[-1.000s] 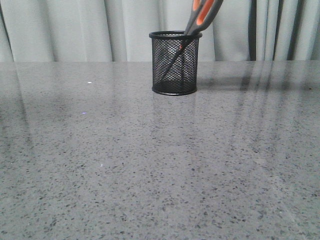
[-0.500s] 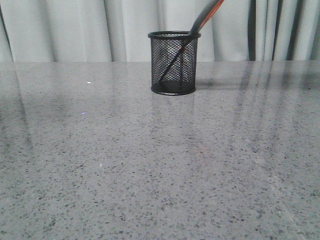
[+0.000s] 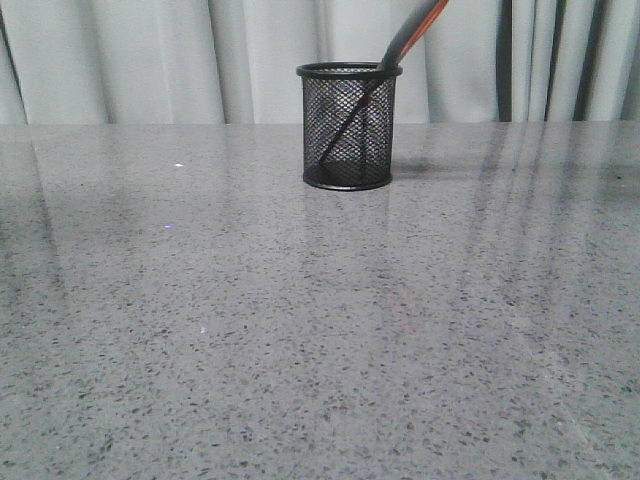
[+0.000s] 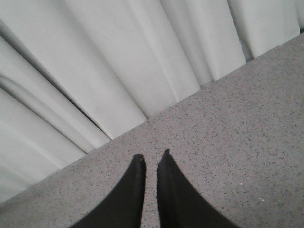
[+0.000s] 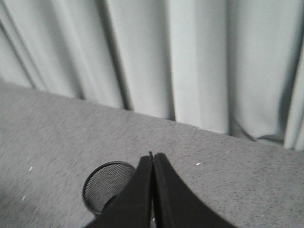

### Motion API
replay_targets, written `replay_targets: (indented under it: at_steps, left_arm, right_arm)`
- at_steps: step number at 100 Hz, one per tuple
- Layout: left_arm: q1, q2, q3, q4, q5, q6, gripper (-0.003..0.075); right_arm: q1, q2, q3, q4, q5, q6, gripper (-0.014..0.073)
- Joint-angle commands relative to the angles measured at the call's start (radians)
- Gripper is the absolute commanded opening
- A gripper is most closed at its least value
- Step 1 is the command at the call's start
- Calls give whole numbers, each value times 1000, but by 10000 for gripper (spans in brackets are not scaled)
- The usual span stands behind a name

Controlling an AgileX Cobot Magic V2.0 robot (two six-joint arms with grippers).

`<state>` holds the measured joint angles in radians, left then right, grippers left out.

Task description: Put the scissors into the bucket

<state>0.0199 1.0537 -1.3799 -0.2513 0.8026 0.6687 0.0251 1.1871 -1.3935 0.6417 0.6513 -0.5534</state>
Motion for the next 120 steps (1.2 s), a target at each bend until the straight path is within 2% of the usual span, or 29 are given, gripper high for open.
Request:
replay_targets:
  at_steps: [1,17,27,41,62,78,94,120]
  left_arm:
    - [-2,-12,19,-47,-116,-11,-21]
    - [-2,-37,143,-177,-269,-11,-21]
    - [-2,-85,260,-261,-436,-9,-21]
    - [-2,-210,472,-282,-634,-5,-21]
    - [-2,-503,814,-290,-782,15,-21]
    - [-2,-759,1020,-325,-811,15,-21]
    - [-2,-980,1139,-392,-809,15,-21]
    - [-2,-1079,1192,-397,-803,15,-21]
  right_arm:
    - [-6,-105,95,39,-209,-1,-53]
    - [-6,-264,307,43,-406,-1,-55]
    - [-6,-351,433,43,-472,-1,-55]
    - [-6,-489,589,39,-540,-3,-55]
    - [-6,-683,812,20,-601,-3,-55]
    - [-6,-813,965,18,-605,-3,-55]
    - [-6,-906,1062,18,-628,-3,-55]
    - [-6,-920,1102,48,-636,-3,-54]
